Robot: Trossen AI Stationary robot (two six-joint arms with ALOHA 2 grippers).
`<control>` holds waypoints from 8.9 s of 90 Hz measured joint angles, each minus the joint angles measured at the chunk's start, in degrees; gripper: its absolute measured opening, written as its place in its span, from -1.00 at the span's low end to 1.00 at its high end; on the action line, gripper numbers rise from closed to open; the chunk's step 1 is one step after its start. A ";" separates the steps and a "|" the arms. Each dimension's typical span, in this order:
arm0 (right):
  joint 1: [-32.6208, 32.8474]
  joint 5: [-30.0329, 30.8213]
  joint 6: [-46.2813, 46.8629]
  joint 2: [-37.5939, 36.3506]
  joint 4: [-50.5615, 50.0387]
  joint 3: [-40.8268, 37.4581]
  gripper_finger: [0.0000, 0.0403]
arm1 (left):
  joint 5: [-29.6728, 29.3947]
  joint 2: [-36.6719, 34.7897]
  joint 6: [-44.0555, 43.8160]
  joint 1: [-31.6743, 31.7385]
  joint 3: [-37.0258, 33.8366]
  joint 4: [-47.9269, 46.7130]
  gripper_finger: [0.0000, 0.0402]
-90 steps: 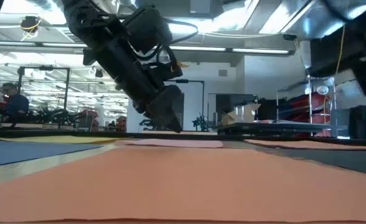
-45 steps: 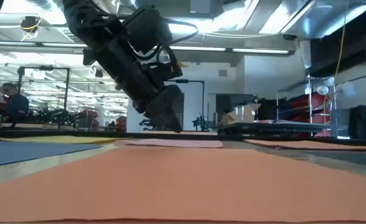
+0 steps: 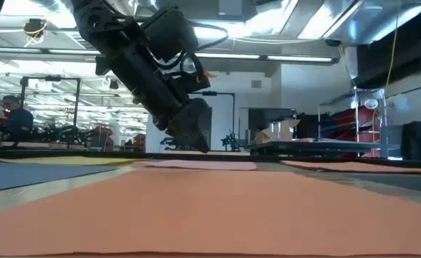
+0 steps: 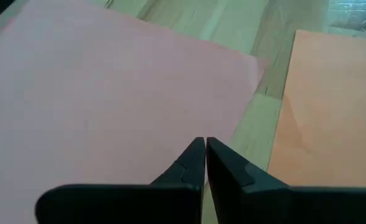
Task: Organize paper
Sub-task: Move the black paper to the bottom right of the table, then stack the orange paper on top of the orange paper
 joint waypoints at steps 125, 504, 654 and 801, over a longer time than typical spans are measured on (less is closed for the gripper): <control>-50.49 13.49 -61.81 -0.94 17.36 -8.16 -0.31 | 0.00 0.00 2.23 0.37 0.00 0.31 -1.00; -24.79 -11.49 -47.64 12.60 41.87 19.55 -1.00 | 0.70 -14.51 1.79 3.43 -12.31 14.01 -1.00; -28.18 -7.01 -47.55 17.49 -9.42 20.12 -1.00 | 9.07 -14.51 -8.63 -16.04 -12.24 -11.10 -1.00; -31.89 -6.23 -52.70 17.44 6.13 14.76 -1.00 | 7.98 -8.31 -12.13 -16.63 -12.22 -9.48 -1.00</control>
